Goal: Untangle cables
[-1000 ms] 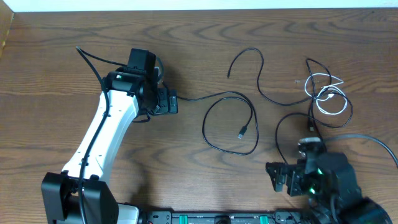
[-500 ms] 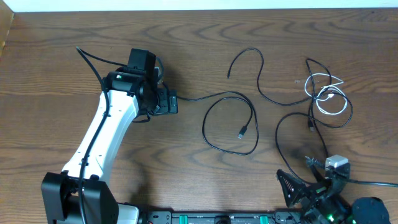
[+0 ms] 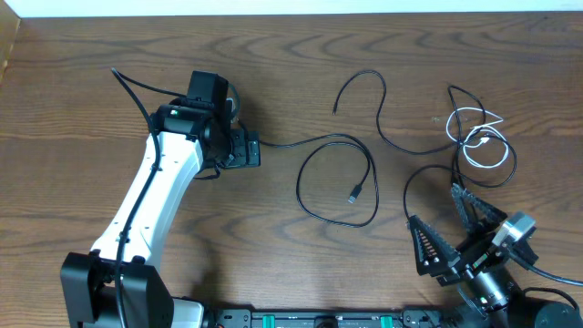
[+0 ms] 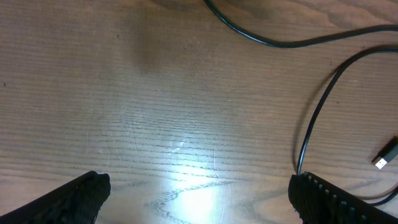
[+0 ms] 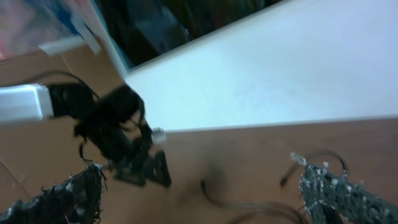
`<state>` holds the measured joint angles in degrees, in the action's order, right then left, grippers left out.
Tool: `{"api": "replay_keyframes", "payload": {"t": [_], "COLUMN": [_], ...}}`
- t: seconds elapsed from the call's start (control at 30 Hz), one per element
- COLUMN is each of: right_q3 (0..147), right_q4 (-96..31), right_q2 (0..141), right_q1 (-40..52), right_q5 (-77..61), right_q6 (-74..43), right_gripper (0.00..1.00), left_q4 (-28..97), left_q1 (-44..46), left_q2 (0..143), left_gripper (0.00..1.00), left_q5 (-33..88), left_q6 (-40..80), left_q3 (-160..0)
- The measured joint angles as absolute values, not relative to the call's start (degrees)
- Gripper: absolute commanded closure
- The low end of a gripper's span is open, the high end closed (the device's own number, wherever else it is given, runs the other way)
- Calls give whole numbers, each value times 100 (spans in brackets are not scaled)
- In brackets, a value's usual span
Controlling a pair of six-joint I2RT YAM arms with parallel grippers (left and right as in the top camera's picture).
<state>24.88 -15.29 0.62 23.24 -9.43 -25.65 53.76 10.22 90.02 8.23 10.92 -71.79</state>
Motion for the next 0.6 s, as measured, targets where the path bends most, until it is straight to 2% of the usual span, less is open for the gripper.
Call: {"api": "replay_keyframes", "payload": {"t": [0.33,0.6], "right_q3": [1347,720], "right_q4": [384,690], "right_q2": [64,62], "right_q1": [2324,2324], "right_q5": [-941,-941], "right_q6": [-2565,-2565], "right_gripper": [1,1], "left_q4": [5376,5376], "left_q1": [1022,1022], "left_q2": [9002,9002], "left_gripper": [3,3], "left_q5": [823,823], "left_q6": [1092,1092], "left_q3": [-7179,-7179]}}
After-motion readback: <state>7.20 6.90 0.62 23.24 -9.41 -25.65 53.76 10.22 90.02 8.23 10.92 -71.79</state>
